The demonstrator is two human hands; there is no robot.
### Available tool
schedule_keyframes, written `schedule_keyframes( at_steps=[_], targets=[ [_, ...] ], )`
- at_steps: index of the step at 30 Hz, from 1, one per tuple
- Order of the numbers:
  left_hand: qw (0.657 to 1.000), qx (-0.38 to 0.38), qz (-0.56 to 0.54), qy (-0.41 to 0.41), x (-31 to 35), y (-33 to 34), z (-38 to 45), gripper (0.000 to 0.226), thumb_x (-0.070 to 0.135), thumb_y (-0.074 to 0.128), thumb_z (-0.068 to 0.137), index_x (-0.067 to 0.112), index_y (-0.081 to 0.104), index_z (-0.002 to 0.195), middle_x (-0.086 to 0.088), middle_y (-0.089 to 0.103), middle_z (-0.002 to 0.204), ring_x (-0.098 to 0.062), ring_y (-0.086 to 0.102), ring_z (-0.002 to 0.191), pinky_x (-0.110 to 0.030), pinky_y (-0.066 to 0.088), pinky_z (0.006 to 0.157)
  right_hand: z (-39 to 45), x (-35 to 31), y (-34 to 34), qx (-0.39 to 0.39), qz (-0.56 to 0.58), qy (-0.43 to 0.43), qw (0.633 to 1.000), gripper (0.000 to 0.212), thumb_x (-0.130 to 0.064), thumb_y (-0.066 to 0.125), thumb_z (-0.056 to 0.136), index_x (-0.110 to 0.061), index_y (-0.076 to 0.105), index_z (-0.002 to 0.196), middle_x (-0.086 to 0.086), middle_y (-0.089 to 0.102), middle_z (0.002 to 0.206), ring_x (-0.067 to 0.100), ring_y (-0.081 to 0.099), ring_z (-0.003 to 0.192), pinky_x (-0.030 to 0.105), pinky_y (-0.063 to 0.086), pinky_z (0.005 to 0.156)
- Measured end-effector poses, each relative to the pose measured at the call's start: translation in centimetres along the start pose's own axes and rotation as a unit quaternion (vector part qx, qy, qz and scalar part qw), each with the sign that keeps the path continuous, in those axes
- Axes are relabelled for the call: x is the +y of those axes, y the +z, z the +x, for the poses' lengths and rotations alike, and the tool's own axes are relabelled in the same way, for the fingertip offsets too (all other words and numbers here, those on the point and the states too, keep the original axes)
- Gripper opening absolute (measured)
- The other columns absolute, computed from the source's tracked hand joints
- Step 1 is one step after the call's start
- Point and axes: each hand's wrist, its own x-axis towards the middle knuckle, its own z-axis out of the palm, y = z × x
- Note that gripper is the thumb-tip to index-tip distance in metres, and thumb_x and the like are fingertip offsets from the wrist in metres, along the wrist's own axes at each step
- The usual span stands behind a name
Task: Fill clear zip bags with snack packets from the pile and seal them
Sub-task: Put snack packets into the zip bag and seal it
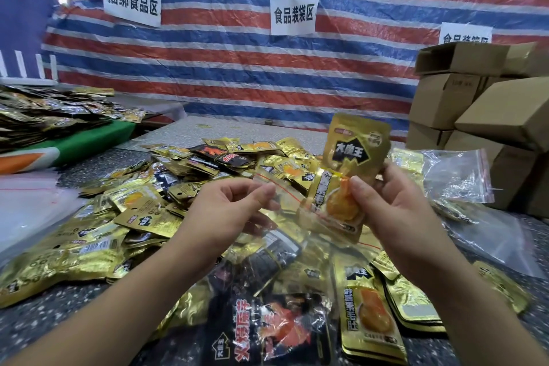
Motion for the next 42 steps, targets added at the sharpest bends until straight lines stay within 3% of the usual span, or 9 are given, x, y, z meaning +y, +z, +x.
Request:
schedule_keyframes(
  at_steps=[7, 13, 23, 28, 31, 33, 36, 40, 42],
  targets=[
    [0.999, -0.002, 0.029, 0.014, -0.1, 0.3, -0.2, 0.018, 0.019, 0.064, 0.089, 0.013, 0.077, 0.078, -0.009, 0.076, 0.08, -0.018, 0.07, 0.06, -0.024, 0.056, 0.053, -0.7, 0.7, 0.8, -0.079, -0.096, 0.027, 0.992, 0.024, -0.031, 0.061, 0.084, -0.036, 0.062, 0.106, -0.002, 0.074, 0.102, 0.015, 0.073, 0.094, 0.026, 0.06, 0.072],
    [1.0, 0.006, 0.021, 0.02, 0.1, 0.3, -0.2, 0.027, 0.023, 0.059, 0.091, 0.012, 0.078, 0.075, -0.007, 0.076, 0.081, -0.02, 0.071, 0.061, -0.025, 0.055, 0.053, -0.9, 0.0, 0.1, -0.135, -0.109, 0.072, 0.982, 0.024, -0.02, 0.064, 0.093, -0.034, 0.065, 0.113, 0.005, 0.074, 0.102, 0.024, 0.074, 0.091, 0.034, 0.061, 0.073],
    [0.998, -0.008, 0.042, 0.055, -0.1, 0.7, -0.5, 0.022, 0.039, 0.061, 0.078, 0.029, 0.08, 0.083, -0.008, 0.077, 0.08, -0.042, 0.067, 0.084, -0.055, 0.056, 0.078, -1.1, -0.7, 0.5, -0.209, -0.242, 0.08, 0.944, 0.022, -0.015, 0.061, 0.098, -0.032, 0.071, 0.107, -0.008, 0.075, 0.1, 0.007, 0.072, 0.091, 0.02, 0.056, 0.07],
    [0.997, -0.015, 0.048, 0.065, -0.1, 0.8, -0.6, 0.023, 0.036, 0.062, 0.077, 0.022, 0.08, 0.079, -0.005, 0.076, 0.075, -0.014, 0.071, 0.067, -0.027, 0.059, 0.064, -1.2, -0.2, 1.2, -0.214, -0.345, 0.059, 0.912, 0.018, -0.028, 0.059, 0.098, -0.036, 0.069, 0.11, -0.014, 0.072, 0.102, 0.003, 0.067, 0.094, 0.035, 0.059, 0.079],
    [0.997, -0.015, 0.048, 0.06, -0.1, 0.8, -0.6, 0.024, 0.036, 0.062, 0.076, 0.019, 0.079, 0.08, -0.006, 0.076, 0.073, -0.014, 0.071, 0.065, -0.026, 0.059, 0.06, -1.3, 0.3, 1.8, -0.16, -0.404, 0.002, 0.901, 0.014, -0.038, 0.063, 0.093, -0.05, 0.068, 0.097, -0.024, 0.067, 0.097, -0.003, 0.062, 0.089, 0.022, 0.053, 0.07],
    [0.997, -0.005, 0.047, 0.053, -0.1, 0.8, -0.5, 0.026, 0.038, 0.063, 0.074, 0.019, 0.079, 0.082, -0.005, 0.075, 0.071, -0.015, 0.071, 0.063, -0.028, 0.059, 0.057, -1.3, 0.5, 2.2, -0.092, -0.413, -0.024, 0.906, 0.003, -0.041, 0.069, 0.086, -0.043, 0.071, 0.088, -0.021, 0.066, 0.088, -0.002, 0.059, 0.083, 0.017, 0.047, 0.063],
    [0.998, 0.019, 0.043, 0.047, -0.1, 0.7, -0.4, 0.026, 0.04, 0.062, 0.075, 0.021, 0.078, 0.082, -0.003, 0.074, 0.071, -0.014, 0.071, 0.062, -0.027, 0.056, 0.052, -1.2, 1.0, 2.4, -0.05, -0.422, -0.049, 0.904, 0.014, -0.04, 0.068, 0.086, -0.028, 0.075, 0.086, -0.015, 0.065, 0.082, 0.002, 0.059, 0.081, 0.025, 0.051, 0.064],
    [0.996, 0.028, 0.068, 0.056, -0.1, 0.7, -0.4, 0.03, 0.045, 0.06, 0.078, 0.021, 0.077, 0.08, -0.006, 0.075, 0.074, -0.015, 0.07, 0.064, -0.029, 0.058, 0.057, -1.4, 0.8, 2.6, -0.142, -0.432, -0.042, 0.89, 0.073, -0.074, 0.021, 0.09, -0.025, 0.074, 0.095, -0.014, 0.059, 0.09, 0.002, 0.056, 0.086, 0.031, 0.05, 0.073],
    [0.997, 0.034, 0.044, 0.049, 0.0, 0.7, -0.4, 0.03, 0.039, 0.059, 0.083, 0.015, 0.076, 0.079, -0.008, 0.075, 0.073, -0.015, 0.071, 0.062, -0.024, 0.055, 0.052, -1.5, 0.6, 2.3, -0.147, -0.424, -0.054, 0.892, 0.076, -0.079, 0.02, 0.087, -0.026, 0.073, 0.094, -0.015, 0.06, 0.09, 0.002, 0.057, 0.086, 0.027, 0.049, 0.072]
  ],
)
